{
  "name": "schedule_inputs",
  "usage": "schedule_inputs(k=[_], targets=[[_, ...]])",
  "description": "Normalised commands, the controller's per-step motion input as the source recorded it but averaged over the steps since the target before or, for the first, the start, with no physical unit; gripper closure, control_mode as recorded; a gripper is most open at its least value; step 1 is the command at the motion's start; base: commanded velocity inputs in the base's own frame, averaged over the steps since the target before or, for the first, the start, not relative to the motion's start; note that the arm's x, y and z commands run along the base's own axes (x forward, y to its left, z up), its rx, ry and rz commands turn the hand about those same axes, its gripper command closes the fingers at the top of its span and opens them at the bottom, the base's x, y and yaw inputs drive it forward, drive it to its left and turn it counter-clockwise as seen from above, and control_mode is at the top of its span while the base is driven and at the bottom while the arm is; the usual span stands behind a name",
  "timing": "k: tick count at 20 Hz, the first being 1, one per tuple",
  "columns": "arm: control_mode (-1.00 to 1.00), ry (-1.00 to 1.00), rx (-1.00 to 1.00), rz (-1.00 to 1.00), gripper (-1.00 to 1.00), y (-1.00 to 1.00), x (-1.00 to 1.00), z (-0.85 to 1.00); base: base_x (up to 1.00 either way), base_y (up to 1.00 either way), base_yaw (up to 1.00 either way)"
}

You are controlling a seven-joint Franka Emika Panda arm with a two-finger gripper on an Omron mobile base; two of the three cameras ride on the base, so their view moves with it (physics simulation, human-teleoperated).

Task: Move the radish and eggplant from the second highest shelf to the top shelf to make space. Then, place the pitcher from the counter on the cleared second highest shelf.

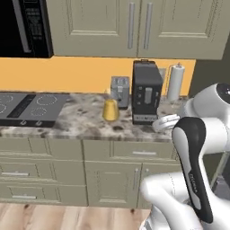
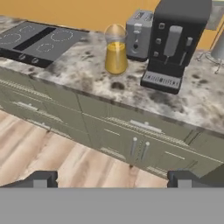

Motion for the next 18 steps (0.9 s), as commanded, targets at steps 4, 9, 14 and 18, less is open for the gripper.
schedule_inputs(k=[4,9,14,18], targets=[[1.00,0.00,0.00,0.00,-1.00,0.00,0.00,0.00,0.83,0.43,-0.06],[1.00,0.00,0.00,0.00,-1.00,0.00,0.00,0.00,0.70,0.42,-0.05],[-1.00,0.00,0.00,-0.01,-1.00,0.01,0.23,-0.07,0.38,0.11,-0.02],[-1.00,0.01,0.00,-0.01,-1.00,0.00,0.54,-0.21,0.00,0.00,0.00]])
